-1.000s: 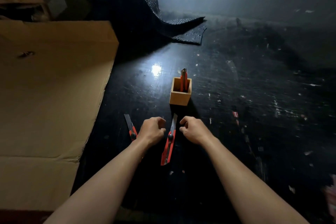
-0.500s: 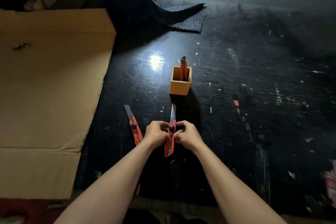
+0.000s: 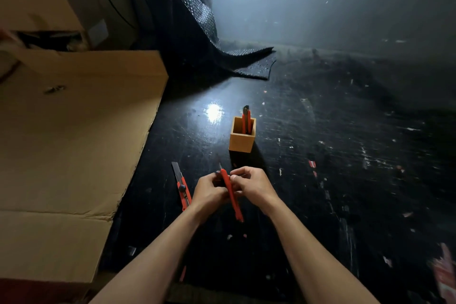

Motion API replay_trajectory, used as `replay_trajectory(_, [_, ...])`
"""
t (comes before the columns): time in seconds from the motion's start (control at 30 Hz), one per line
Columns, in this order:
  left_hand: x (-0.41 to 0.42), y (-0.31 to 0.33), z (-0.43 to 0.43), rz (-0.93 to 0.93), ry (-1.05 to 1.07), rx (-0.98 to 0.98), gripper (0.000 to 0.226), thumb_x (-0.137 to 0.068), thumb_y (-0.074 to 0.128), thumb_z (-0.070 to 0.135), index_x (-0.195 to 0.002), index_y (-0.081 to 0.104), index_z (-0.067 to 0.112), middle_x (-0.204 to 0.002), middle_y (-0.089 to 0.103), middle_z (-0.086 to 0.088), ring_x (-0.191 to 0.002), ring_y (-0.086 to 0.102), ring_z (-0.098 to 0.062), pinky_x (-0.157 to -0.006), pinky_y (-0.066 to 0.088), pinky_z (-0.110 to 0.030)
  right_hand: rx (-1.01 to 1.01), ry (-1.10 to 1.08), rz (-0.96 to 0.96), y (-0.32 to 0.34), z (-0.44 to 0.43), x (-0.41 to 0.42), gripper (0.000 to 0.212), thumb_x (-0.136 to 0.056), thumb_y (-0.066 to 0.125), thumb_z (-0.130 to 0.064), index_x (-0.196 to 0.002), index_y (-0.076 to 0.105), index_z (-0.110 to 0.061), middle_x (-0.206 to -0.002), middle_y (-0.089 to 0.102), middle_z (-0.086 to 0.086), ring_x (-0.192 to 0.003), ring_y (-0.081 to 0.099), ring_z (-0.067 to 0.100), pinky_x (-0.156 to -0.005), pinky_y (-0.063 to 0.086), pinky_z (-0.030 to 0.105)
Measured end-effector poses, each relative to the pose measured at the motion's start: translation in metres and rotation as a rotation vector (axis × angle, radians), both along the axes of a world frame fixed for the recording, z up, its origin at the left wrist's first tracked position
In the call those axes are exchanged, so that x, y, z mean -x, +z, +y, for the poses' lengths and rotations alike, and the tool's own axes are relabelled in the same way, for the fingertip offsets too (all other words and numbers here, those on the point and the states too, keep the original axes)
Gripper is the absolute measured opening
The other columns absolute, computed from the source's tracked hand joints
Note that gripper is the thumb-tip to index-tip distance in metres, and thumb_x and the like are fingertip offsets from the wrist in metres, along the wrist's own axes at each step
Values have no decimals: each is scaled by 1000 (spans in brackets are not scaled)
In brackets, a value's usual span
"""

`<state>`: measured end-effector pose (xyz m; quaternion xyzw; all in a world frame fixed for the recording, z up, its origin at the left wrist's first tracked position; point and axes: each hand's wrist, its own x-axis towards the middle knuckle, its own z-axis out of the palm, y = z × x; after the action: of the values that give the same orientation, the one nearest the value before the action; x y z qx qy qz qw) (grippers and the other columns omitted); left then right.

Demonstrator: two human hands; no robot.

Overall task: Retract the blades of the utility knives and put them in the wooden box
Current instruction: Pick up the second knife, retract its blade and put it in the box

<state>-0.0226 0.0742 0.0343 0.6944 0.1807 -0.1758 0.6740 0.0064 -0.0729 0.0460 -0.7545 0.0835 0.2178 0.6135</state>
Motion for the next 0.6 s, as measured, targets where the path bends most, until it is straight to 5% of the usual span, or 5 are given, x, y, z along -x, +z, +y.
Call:
replay_trajectory(0.33, [-9, 47, 7, -55, -8, -34, 33, -84, 68, -12, -114, 71, -1, -106, 77, -22, -96, 79, -33, -86, 64, -48, -155, 62, -55, 32, -14, 0, 16, -96, 65, -8, -108, 76, -6, -100, 80, 15, -93, 78, 30, -90, 62, 48])
replay_trajectory(0.5, [-16, 74, 7, -169, -17, -34, 36, -87, 72, -7, -121, 71, 5, -108, 78, -18, -100, 77, -34, -90, 62, -51, -293, 48, -108, 59, -20, -7, 23, -95, 65, -2, -116, 73, -4, -108, 79, 16, -97, 77, 29, -88, 62, 43])
replay_trajectory(0.6, [-22, 100, 7, -185, -47, 78, 35, -92, 67, -8, -125, 68, 4, -106, 76, -18, -91, 78, -32, -80, 66, -45, -426, 2, -139, 84, -22, -13, 22, -95, 64, 1, -116, 72, 0, -110, 78, 19, -96, 77, 33, -81, 64, 40])
